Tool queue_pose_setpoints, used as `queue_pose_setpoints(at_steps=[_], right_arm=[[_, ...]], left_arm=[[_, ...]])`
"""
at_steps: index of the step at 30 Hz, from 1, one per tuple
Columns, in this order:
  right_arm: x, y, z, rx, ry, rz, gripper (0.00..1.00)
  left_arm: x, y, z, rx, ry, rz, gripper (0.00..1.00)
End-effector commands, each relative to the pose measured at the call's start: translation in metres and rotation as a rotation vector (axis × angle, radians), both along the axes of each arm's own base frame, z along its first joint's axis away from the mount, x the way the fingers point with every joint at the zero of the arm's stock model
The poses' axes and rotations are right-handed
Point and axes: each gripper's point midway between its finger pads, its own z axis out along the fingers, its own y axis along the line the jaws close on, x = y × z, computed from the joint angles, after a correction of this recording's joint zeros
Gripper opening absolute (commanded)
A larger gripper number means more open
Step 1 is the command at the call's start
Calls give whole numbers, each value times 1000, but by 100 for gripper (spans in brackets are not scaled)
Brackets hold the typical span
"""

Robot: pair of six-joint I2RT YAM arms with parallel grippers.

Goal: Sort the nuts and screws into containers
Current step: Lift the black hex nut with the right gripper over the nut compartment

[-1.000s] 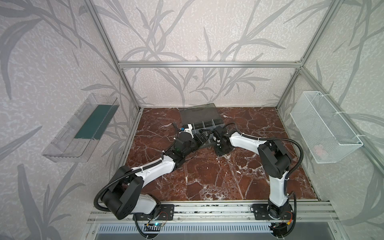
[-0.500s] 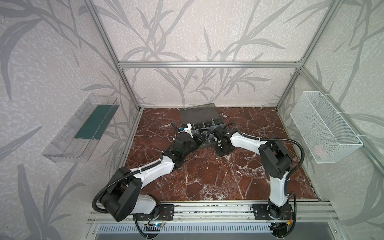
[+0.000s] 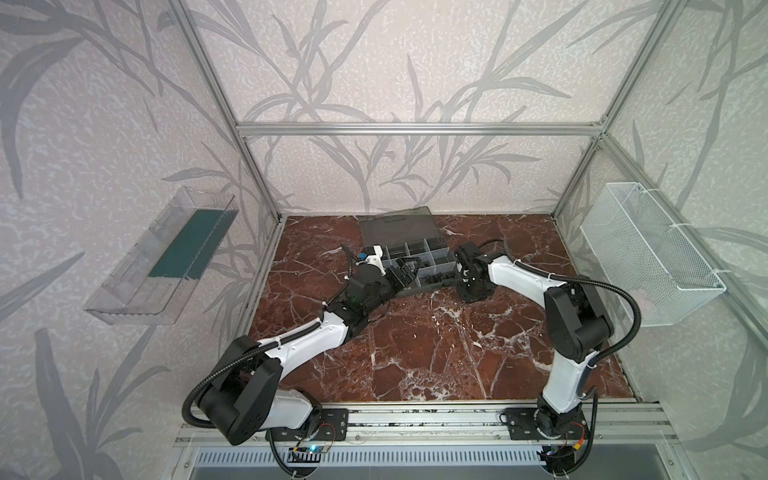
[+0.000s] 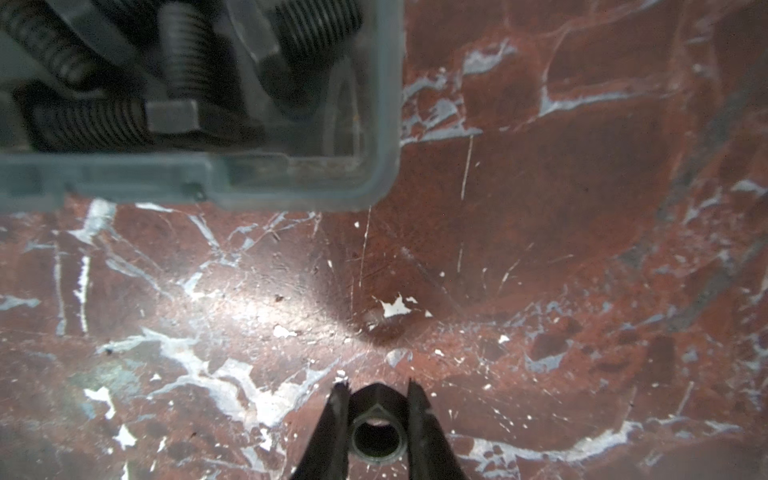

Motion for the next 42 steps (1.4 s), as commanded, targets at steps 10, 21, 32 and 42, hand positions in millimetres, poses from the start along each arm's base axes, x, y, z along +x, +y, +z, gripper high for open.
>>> queue_pose_setpoints(at_steps=[10, 21, 32, 42], right_arm=[[65, 49, 102, 215, -225, 17, 11], [116, 102, 119, 474, -345, -26, 12], [133, 142, 74, 570, -320, 14, 13], [139, 143, 42, 550, -309, 24, 15]], left_arm=[[-7, 3, 63, 111, -210, -61, 99], [0, -2, 52, 366, -185, -141, 99], [9, -3, 21, 439, -119, -143, 99], [10, -10, 10, 413, -82, -163, 99]])
